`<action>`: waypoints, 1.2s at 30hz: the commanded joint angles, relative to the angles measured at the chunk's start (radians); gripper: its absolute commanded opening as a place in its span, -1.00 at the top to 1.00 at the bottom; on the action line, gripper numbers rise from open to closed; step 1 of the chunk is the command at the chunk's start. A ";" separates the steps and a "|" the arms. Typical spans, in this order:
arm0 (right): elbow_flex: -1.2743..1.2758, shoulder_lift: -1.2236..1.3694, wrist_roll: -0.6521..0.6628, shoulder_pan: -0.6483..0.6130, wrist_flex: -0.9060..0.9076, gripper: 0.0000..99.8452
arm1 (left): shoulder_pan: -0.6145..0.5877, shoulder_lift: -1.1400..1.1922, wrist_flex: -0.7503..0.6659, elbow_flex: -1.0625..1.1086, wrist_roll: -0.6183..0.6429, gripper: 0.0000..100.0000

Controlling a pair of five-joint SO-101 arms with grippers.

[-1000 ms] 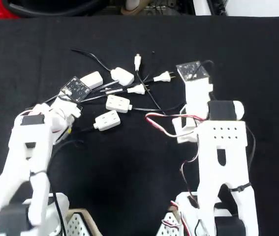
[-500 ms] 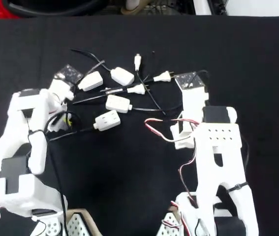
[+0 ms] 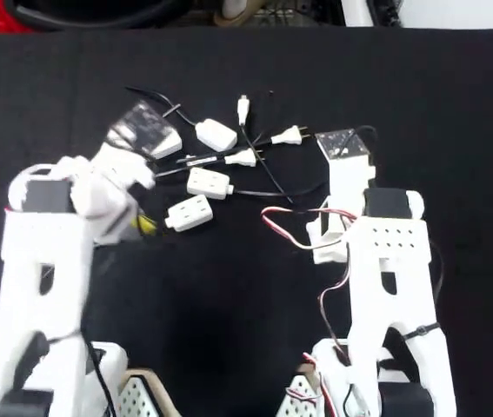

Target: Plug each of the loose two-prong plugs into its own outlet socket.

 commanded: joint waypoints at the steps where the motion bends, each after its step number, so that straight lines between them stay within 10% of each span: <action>1: -0.002 0.007 -0.006 0.018 -0.011 0.41 | 0.154 -0.138 0.031 0.074 0.023 0.38; 8: 0.010 0.007 -0.002 0.018 -0.009 0.41 | 0.226 -0.068 -0.436 0.386 -0.114 0.37; 21: 0.030 0.007 0.000 0.018 -0.011 0.41 | 0.203 0.542 -0.712 0.147 -0.031 0.38; 36: 0.045 0.007 0.000 0.017 -0.011 0.41 | 0.312 0.348 -0.387 0.268 0.003 0.93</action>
